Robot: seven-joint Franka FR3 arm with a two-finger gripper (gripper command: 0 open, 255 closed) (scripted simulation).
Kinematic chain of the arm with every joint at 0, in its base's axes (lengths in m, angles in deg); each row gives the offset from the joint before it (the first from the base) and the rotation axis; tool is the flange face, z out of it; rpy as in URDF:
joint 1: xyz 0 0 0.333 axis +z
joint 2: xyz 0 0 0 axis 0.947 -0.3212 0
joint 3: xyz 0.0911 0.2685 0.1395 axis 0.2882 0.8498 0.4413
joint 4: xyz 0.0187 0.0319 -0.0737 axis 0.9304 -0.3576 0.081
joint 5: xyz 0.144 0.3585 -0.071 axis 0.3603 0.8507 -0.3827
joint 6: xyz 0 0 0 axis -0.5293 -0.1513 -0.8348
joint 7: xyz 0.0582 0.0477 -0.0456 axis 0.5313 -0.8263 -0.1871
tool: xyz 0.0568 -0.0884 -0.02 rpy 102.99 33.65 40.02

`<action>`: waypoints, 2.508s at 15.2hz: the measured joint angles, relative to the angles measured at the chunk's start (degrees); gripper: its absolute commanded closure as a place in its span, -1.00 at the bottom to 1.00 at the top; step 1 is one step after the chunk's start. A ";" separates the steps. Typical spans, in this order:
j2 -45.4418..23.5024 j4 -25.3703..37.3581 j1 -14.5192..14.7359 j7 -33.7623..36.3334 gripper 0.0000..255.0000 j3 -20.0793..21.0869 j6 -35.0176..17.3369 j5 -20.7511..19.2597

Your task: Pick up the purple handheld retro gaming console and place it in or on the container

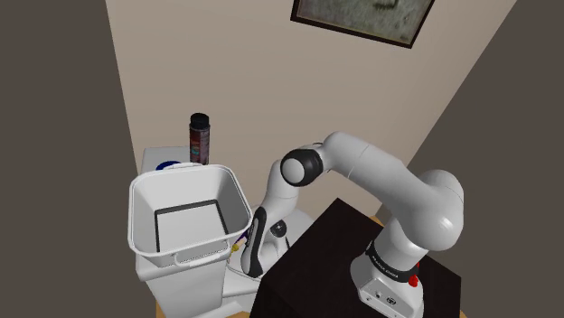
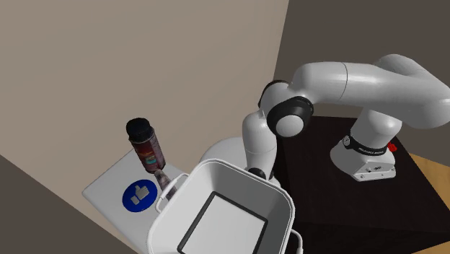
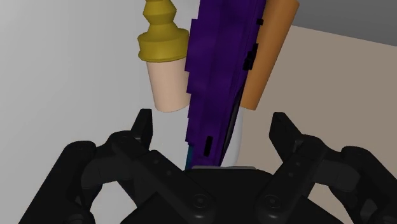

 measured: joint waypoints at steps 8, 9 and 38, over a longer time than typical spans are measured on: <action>-0.37 0.59 0.02 -0.03 1.00 -0.11 0.28 -0.05; -0.37 0.59 0.02 -0.03 1.00 -0.11 0.27 -0.05; 18.76 -19.24 -2.36 -1.12 1.00 2.39 -0.68 2.70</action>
